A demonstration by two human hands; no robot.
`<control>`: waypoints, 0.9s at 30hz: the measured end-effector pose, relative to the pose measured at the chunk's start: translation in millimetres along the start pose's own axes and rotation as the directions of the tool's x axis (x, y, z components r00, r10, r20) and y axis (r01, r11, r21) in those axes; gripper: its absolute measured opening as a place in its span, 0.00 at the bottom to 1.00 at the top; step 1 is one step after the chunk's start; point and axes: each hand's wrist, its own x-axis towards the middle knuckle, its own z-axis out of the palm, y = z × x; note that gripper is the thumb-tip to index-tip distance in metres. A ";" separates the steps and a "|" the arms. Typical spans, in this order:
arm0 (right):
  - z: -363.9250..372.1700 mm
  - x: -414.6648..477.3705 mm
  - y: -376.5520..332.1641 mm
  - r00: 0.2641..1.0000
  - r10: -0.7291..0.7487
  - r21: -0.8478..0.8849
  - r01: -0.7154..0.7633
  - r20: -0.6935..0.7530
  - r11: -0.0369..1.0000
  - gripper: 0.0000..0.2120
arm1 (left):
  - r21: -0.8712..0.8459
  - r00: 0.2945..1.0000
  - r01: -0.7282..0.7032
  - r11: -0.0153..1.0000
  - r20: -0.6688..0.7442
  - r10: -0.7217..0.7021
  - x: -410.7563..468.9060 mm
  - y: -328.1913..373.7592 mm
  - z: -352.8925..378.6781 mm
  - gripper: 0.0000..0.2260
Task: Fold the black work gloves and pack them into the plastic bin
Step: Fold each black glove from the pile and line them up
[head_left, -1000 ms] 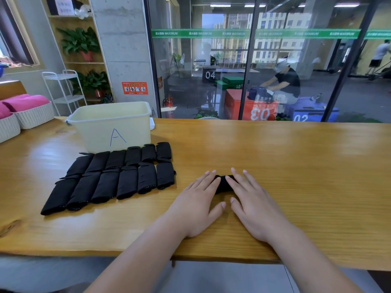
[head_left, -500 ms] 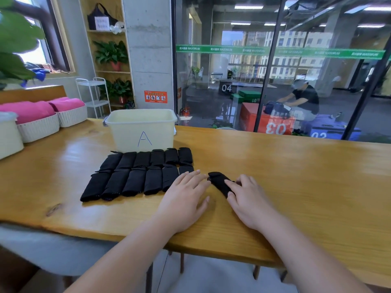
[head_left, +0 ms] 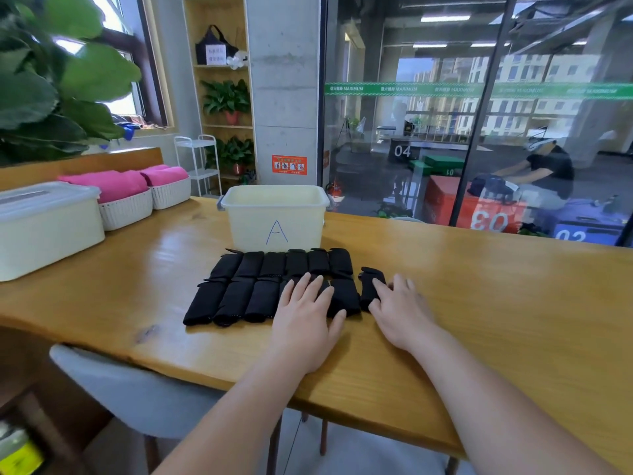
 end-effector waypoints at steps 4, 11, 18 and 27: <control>8.0 -4.0 9.3 0.998 -0.015 0.086 0.020 -0.058 0.996 0.28 | 0.001 1.000 0.000 1.000 0.021 0.000 0.9 0.6 -3.0 0.31; 12.3 -7.6 8.0 0.992 -0.124 0.133 0.120 0.019 0.984 0.28 | 0.010 0.993 -0.014 1.000 0.118 0.012 -0.7 -0.6 -0.5 0.33; 16.6 -7.3 12.8 0.982 -0.184 0.131 0.179 0.033 0.975 0.29 | 0.064 0.986 -0.042 0.997 0.161 0.032 -3.4 -0.2 3.5 0.34; 10.4 -5.7 11.2 0.988 -0.137 0.181 0.122 0.073 0.976 0.33 | 0.004 0.956 0.000 1.000 0.295 -0.001 5.0 4.2 -7.3 0.35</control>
